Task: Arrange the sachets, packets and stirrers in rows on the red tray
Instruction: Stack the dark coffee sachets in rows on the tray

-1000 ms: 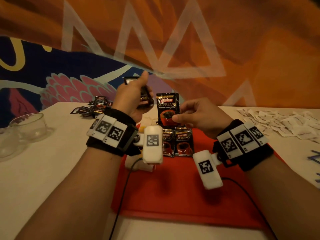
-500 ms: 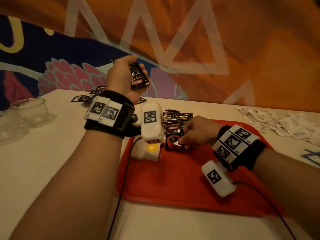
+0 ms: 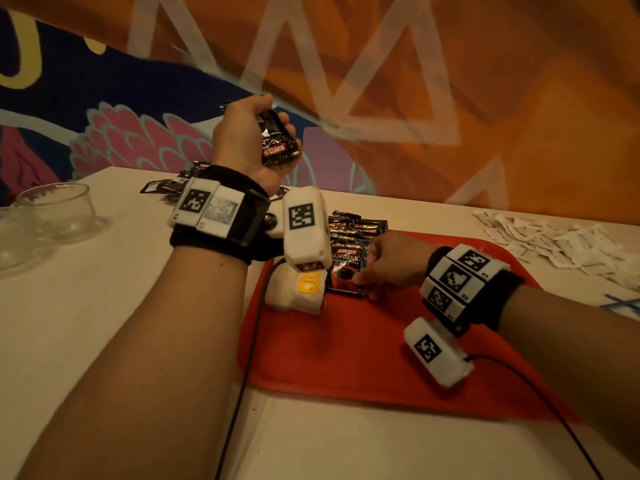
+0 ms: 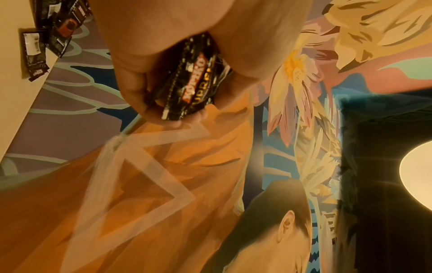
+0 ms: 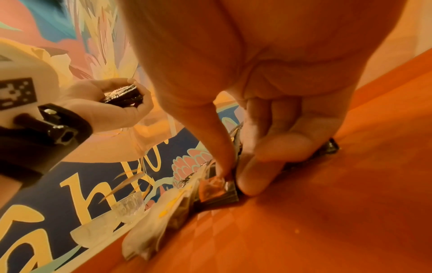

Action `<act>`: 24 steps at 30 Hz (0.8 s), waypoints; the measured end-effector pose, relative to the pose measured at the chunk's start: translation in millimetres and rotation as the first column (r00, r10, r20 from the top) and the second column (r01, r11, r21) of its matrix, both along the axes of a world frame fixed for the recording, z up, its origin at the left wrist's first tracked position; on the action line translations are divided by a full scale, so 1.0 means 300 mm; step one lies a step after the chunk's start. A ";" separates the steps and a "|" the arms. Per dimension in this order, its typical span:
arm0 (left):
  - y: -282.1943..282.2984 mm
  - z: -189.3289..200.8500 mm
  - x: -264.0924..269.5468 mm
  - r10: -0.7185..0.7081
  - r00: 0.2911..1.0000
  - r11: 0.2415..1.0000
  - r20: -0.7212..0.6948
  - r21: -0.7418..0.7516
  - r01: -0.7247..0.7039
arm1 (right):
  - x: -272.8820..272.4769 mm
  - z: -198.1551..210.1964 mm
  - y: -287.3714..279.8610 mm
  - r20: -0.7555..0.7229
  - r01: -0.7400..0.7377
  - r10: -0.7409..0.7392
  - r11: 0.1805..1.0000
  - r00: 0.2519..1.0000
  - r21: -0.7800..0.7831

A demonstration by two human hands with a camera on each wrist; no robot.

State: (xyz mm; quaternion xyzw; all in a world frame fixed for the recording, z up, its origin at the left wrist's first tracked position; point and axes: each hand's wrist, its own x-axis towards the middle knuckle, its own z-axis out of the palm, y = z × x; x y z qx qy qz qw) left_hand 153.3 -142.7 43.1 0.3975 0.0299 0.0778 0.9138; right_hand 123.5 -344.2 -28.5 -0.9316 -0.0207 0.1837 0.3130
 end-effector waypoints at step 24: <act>-0.063 -0.028 -0.021 -0.199 0.979 0.972 0.035 0.137 0.193 | 0.047 0.042 -0.045 0.218 -0.005 -0.053 0.966 0.974 0.258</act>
